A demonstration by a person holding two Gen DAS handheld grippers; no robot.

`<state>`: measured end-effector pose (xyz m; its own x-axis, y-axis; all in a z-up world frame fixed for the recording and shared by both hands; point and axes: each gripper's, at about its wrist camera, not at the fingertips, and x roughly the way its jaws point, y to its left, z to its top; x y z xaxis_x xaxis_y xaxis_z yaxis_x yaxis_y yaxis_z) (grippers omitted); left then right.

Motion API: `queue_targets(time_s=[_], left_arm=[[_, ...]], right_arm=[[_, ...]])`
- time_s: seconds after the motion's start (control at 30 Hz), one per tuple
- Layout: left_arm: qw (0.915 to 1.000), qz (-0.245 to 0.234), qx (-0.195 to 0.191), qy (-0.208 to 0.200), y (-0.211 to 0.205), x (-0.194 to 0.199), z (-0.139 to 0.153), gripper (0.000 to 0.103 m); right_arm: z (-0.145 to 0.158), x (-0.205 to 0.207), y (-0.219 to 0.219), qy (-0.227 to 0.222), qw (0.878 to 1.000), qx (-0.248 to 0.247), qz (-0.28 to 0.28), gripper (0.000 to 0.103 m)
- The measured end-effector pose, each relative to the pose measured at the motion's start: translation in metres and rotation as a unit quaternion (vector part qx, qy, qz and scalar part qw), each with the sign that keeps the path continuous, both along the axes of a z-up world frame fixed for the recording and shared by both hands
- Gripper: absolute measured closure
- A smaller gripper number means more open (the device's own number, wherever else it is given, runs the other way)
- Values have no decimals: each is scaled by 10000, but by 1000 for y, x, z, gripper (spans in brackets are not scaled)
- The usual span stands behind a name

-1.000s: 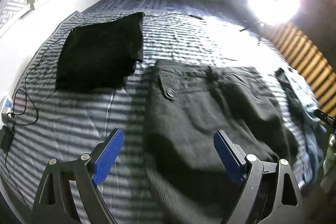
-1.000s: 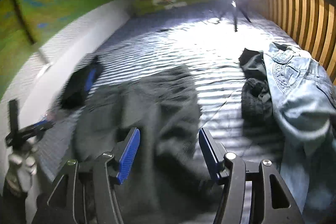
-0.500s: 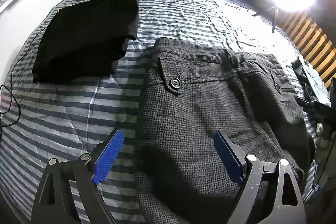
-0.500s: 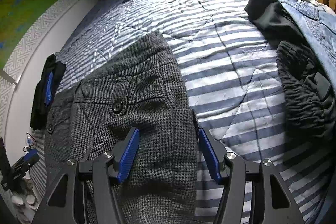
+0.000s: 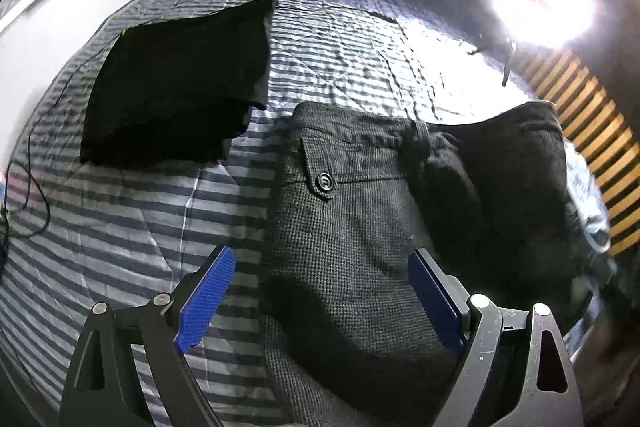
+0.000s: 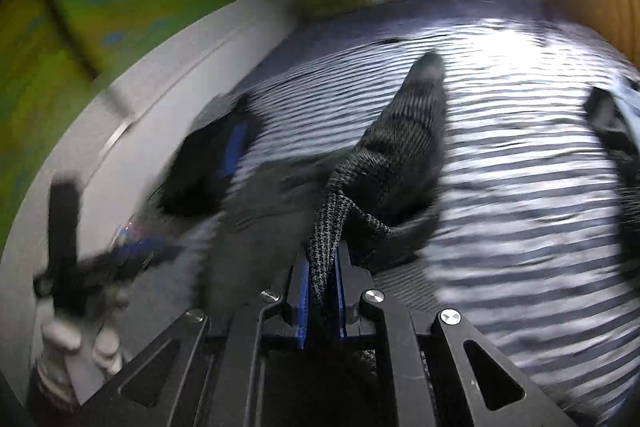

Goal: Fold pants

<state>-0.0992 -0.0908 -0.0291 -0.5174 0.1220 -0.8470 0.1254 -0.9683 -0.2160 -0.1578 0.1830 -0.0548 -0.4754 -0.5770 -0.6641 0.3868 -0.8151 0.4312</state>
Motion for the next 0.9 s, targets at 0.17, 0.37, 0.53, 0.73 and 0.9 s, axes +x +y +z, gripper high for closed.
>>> queue_targets(time_s=[0.17, 0.37, 0.53, 0.73, 0.9], left_arm=[[9986, -253, 473, -19, -4, 10, 1, 12], [9960, -266, 855, -67, -4, 10, -10, 7], [9916, -141, 1251, -287, 2, -6, -35, 7], [9853, -86, 1671, -354, 20, -30, -54, 9], [9861, 71, 1593, -471, 28, -31, -56, 61]], right_arm=[[-24, 45, -79, 248, 9980, 266, 507, 93], [-52, 61, -115, 29, 9968, 364, 712, 93], [-47, 62, -104, 71, 9979, 223, 610, 93], [-44, 65, -106, 50, 9973, 60, 734, 93], [-40, 79, -106, 68, 9962, -50, 861, 93]])
